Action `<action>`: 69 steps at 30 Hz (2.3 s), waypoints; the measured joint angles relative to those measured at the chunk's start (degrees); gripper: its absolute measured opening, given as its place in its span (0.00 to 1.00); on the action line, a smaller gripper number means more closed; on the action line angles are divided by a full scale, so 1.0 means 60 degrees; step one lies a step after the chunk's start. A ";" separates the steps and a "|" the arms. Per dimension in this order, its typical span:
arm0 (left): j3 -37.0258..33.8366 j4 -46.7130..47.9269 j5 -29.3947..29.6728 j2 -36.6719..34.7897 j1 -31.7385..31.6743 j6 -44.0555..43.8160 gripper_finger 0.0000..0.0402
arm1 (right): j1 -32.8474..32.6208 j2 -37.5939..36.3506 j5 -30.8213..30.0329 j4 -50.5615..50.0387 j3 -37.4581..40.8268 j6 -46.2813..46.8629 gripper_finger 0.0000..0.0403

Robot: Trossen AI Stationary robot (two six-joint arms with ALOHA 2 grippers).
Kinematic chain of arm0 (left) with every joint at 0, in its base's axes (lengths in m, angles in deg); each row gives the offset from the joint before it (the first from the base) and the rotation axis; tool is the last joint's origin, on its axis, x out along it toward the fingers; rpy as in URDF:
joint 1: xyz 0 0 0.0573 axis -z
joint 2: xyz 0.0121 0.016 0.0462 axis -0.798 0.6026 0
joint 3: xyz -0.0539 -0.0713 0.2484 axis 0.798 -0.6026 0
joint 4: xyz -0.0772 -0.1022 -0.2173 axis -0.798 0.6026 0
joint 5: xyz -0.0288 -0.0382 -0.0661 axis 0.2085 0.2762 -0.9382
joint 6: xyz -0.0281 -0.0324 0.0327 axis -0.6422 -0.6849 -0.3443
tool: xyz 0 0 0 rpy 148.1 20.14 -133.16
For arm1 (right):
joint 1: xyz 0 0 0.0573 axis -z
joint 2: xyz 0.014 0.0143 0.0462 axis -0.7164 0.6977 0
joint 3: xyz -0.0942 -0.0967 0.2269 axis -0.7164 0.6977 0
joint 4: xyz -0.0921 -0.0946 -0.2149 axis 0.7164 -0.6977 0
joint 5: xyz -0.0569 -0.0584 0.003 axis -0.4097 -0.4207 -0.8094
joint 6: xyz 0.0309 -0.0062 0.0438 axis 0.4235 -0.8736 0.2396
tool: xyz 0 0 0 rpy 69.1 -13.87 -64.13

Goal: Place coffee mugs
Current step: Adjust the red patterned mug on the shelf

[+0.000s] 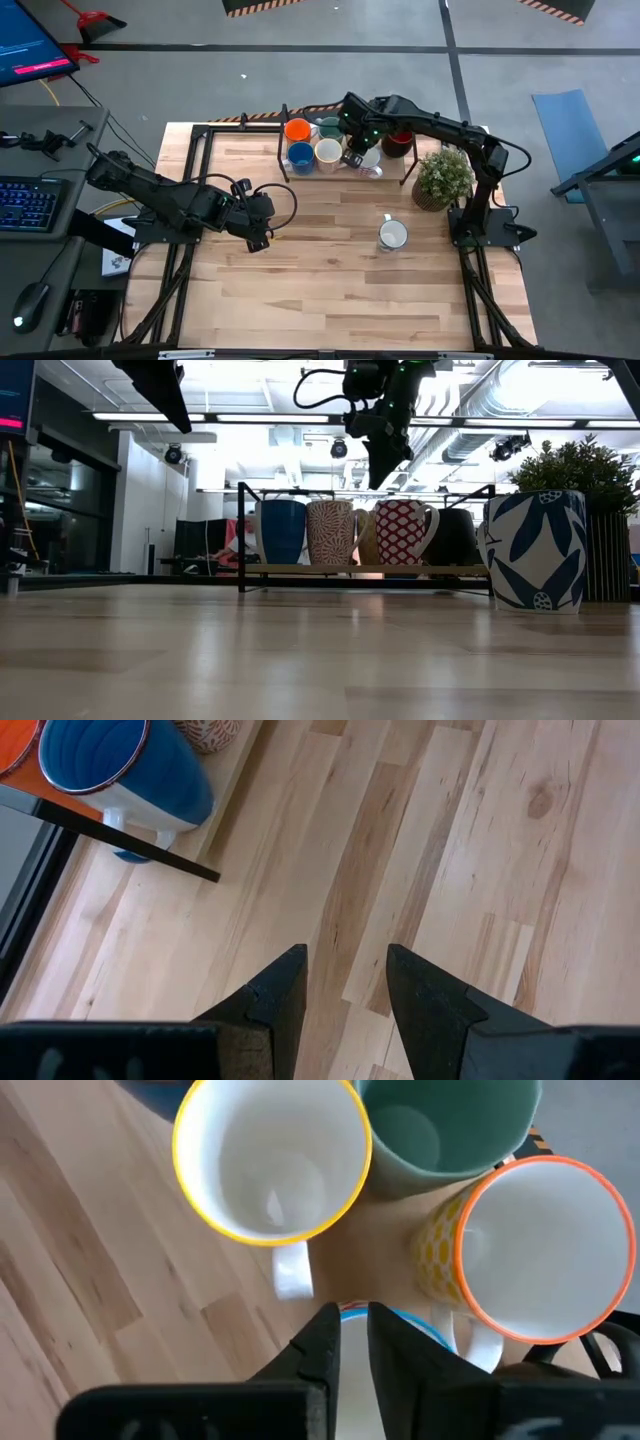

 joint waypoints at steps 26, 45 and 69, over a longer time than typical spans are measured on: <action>0.0000 -0.0004 0.0000 -0.0003 0.0002 0.0002 0.32 | -0.0308 0.0306 -0.0198 0.0192 0.0010 -0.0474 0.08; 0.0003 -0.0004 0.0000 -0.0004 0.0000 0.0000 0.32 | -0.0290 0.0310 -0.0203 -0.0095 0.0010 -0.0544 0.08; 0.0004 0.0000 0.0000 -0.0004 -0.0001 0.0000 0.32 | -0.0318 0.0603 -0.0141 -0.0060 0.0010 -0.0728 0.08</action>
